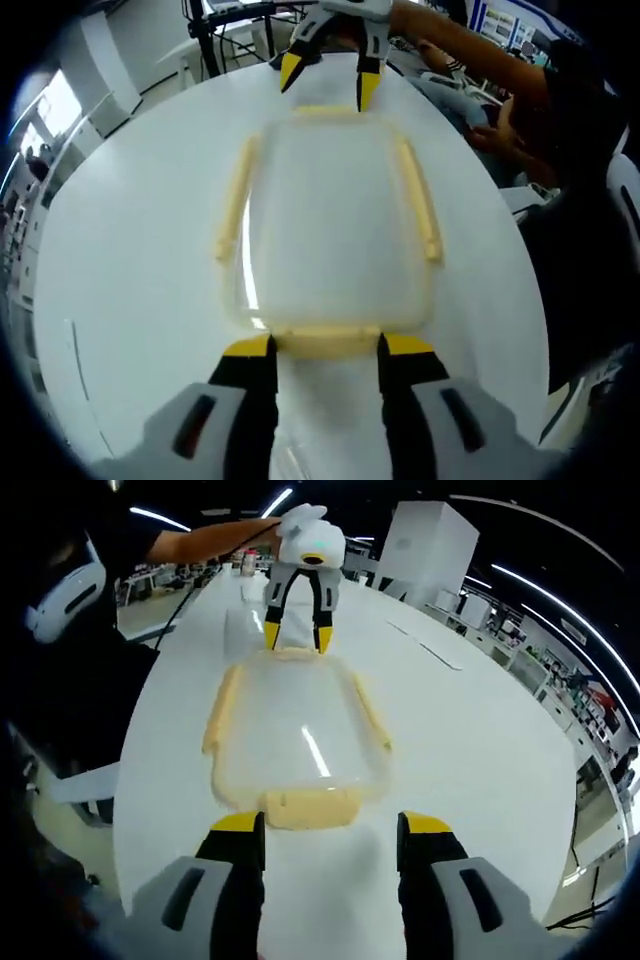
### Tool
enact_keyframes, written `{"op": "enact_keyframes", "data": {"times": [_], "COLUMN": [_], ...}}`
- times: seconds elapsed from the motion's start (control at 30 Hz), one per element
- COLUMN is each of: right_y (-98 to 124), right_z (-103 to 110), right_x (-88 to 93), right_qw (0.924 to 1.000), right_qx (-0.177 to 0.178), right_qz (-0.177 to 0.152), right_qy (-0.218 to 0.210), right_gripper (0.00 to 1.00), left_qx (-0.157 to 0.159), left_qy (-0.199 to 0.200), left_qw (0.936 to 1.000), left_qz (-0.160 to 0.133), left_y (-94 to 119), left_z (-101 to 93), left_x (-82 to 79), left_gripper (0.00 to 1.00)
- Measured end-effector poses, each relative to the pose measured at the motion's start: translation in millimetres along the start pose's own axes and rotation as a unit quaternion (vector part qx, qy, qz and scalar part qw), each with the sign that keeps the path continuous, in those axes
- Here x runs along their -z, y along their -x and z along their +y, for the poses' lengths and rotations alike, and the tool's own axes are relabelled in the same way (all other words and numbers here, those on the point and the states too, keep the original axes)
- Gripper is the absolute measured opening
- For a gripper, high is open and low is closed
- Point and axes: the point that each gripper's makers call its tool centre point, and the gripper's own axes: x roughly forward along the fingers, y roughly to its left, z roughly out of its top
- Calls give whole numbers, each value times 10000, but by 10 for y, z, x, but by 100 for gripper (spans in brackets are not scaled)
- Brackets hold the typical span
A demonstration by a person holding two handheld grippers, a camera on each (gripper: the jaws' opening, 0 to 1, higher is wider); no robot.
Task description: Snap each plastic latch of the storage box into its locked position after aligning the lid with the box until every specified latch is closed and the lid sits flush.
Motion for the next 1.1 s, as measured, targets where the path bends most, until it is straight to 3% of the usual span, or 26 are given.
{"op": "enact_keyframes", "data": {"times": [0.9, 1.1], "right_y": [-187, -215], "right_z": [88, 128], "right_x": [-46, -50], "right_qw": [9987, 9979], "right_qx": [-476, -583], "right_qz": [207, 297], "right_qy": [20, 2], "right_gripper": [51, 49], "left_qx": [-28, -37], "left_qy": [34, 57], "left_qw": [10000, 9999], "left_qz": [-5, -125], "left_y": [-3, -4], "left_z": [-58, -81], "left_x": [3, 8], "left_gripper": [38, 38]}}
